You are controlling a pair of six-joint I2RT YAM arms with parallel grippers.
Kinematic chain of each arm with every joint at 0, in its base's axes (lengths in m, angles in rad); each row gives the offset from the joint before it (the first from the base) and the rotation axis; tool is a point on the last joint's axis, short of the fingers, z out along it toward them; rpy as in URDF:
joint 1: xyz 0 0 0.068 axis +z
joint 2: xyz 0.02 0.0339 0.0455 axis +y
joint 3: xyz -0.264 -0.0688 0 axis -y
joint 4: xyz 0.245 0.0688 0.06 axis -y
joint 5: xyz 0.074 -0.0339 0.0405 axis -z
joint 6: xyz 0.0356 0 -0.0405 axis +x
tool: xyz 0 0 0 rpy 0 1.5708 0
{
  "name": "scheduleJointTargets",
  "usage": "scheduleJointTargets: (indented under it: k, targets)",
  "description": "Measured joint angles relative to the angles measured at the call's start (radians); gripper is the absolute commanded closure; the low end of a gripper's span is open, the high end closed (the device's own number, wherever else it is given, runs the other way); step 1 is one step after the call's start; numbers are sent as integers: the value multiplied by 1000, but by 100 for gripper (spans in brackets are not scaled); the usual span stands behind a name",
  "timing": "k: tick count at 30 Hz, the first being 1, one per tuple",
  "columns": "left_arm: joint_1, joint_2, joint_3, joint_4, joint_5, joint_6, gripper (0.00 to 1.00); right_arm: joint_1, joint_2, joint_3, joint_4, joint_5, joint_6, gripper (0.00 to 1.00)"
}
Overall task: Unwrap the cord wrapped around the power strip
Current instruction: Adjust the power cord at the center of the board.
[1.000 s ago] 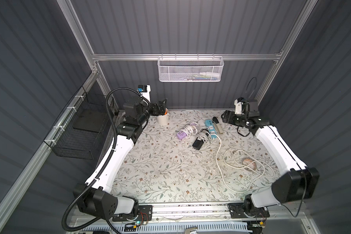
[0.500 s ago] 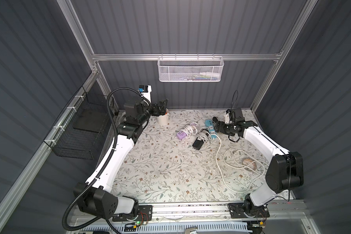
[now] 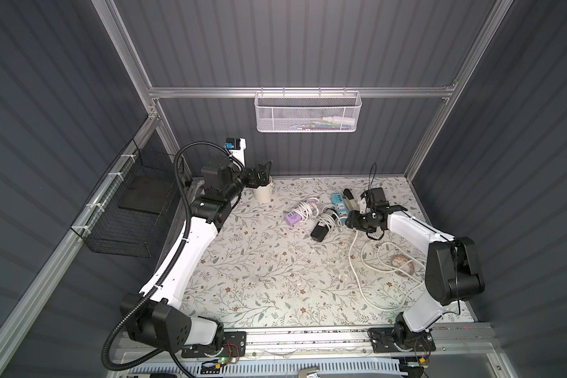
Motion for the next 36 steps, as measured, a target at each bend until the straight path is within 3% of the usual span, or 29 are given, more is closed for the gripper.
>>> scheduleJointTargets:
  k: [1, 2, 13, 28, 36]
  targets:
    - [0, 0, 0, 0, 0, 0, 0, -5, 7, -3, 10, -5, 7, 95]
    - [0, 0, 0, 0, 0, 0, 0, -10, 8, -10, 21, -7, 11, 100]
    - [0, 0, 0, 0, -1, 0, 0, -105, -85, -61, -18, 62, 23, 100]
    - [0, 0, 0, 0, -3, 0, 0, -316, -287, -107, -113, 190, -14, 100]
    - [0, 0, 0, 0, -5, 0, 0, -367, -362, -107, -140, 218, -23, 100]
